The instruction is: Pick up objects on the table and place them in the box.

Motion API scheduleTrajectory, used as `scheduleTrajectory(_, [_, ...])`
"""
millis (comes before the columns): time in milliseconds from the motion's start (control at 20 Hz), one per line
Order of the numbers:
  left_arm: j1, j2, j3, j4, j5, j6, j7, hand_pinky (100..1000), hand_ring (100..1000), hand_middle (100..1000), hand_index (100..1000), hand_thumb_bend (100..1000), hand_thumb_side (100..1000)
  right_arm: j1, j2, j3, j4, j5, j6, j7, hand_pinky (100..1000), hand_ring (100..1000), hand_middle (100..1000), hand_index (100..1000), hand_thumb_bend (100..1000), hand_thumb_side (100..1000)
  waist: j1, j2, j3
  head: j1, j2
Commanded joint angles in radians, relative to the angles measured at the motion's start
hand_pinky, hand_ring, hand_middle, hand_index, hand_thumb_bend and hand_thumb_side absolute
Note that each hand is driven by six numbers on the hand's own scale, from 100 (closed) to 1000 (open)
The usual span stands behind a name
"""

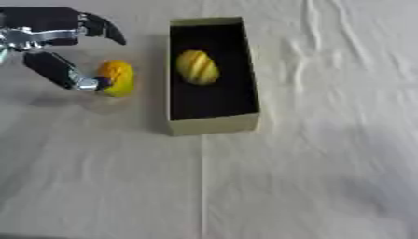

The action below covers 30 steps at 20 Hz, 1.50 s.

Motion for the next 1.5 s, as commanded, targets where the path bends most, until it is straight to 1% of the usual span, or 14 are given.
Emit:
scheduleTrajectory(50, [-0.015, 0.008, 0.009, 0.008, -0.021, -0.001, 0.014, 906, 950, 870, 922, 374, 583, -0.004, -0.005, -0.011, -0.016, -0.014, -0.002, 0.006, 896, 743, 690, 773, 100, 583, 0.002, -0.016, -0.003, 0.007, 0.003])
scheduleTrajectory(350, [-0.003, 0.002, 0.008, 0.023, -0.064, -0.002, 0.023, 908, 952, 870, 924, 389, 567, -0.008, 0.004, -0.013, -0.016, -0.022, 0.005, 0.011, 896, 742, 687, 771, 100, 585, 0.005, -0.012, -0.008, 0.009, 0.002])
scheduleTrajectory(650, [0.007, -0.001, 0.008, 0.034, -0.099, 0.000, 0.027, 908, 951, 867, 925, 395, 575, -0.010, 0.012, -0.011, -0.016, -0.029, 0.012, 0.018, 898, 741, 685, 770, 100, 579, 0.004, -0.010, -0.007, 0.009, 0.002])
scheduleTrajectory(900, [0.011, -0.003, 0.009, 0.038, -0.116, -0.008, 0.031, 904, 946, 859, 927, 373, 552, -0.011, 0.017, -0.009, -0.016, -0.034, 0.016, 0.024, 898, 741, 684, 769, 100, 576, 0.003, -0.010, -0.006, 0.008, 0.002])
scheduleTrajectory(1000, [0.010, -0.007, 0.009, 0.042, -0.119, -0.008, 0.033, 896, 941, 850, 927, 314, 492, -0.011, 0.020, -0.006, -0.016, -0.035, 0.020, 0.029, 899, 740, 683, 769, 100, 575, 0.002, -0.010, -0.006, 0.008, 0.000])
scheduleTrajectory(1100, [0.010, -0.010, 0.010, 0.047, -0.124, -0.003, 0.035, 893, 938, 847, 925, 297, 393, -0.012, 0.025, -0.004, -0.016, -0.037, 0.026, 0.033, 899, 740, 682, 768, 100, 576, 0.002, -0.010, -0.006, 0.008, 0.000])
scheduleTrajectory(1150, [0.011, -0.011, 0.011, 0.051, -0.130, 0.000, 0.037, 886, 933, 843, 922, 255, 308, -0.012, 0.028, -0.004, -0.016, -0.039, 0.028, 0.035, 900, 740, 682, 768, 100, 577, 0.002, -0.009, -0.007, 0.008, -0.001])
scheduleTrajectory(1200, [0.012, -0.013, 0.012, 0.054, -0.133, 0.004, 0.040, 884, 932, 841, 920, 244, 272, -0.012, 0.031, -0.003, -0.016, -0.040, 0.030, 0.037, 900, 740, 682, 768, 100, 577, 0.001, -0.009, -0.007, 0.008, -0.001])
scheduleTrajectory(1250, [0.013, -0.014, 0.012, 0.057, -0.135, 0.008, 0.042, 875, 925, 834, 913, 201, 197, -0.012, 0.034, -0.003, -0.016, -0.041, 0.032, 0.039, 900, 740, 681, 768, 100, 577, 0.001, -0.009, -0.007, 0.007, 0.000])
scheduleTrajectory(1300, [0.013, -0.015, 0.012, 0.059, -0.134, 0.011, 0.043, 864, 917, 826, 904, 180, 124, -0.012, 0.036, -0.003, -0.016, -0.042, 0.034, 0.040, 900, 739, 681, 768, 100, 578, 0.001, -0.008, -0.007, 0.007, 0.001])
scheduleTrajectory(1400, [0.012, -0.016, 0.010, 0.057, -0.136, 0.015, 0.046, 855, 909, 819, 899, 195, 121, -0.012, 0.039, -0.002, -0.016, -0.046, 0.038, 0.043, 900, 739, 680, 767, 100, 579, 0.000, -0.008, -0.007, 0.007, 0.001])
scheduleTrajectory(1450, [0.012, -0.015, 0.008, 0.053, -0.144, 0.015, 0.049, 839, 894, 806, 887, 245, 111, -0.013, 0.040, -0.001, -0.016, -0.048, 0.039, 0.045, 900, 739, 680, 767, 100, 580, 0.000, -0.008, -0.006, 0.007, 0.001])
scheduleTrajectory(1500, [0.012, -0.015, 0.007, 0.051, -0.155, 0.015, 0.054, 822, 880, 793, 876, 235, 109, -0.014, 0.040, -0.001, -0.016, -0.050, 0.040, 0.047, 900, 739, 680, 767, 100, 580, 0.000, -0.008, -0.006, 0.008, 0.001])
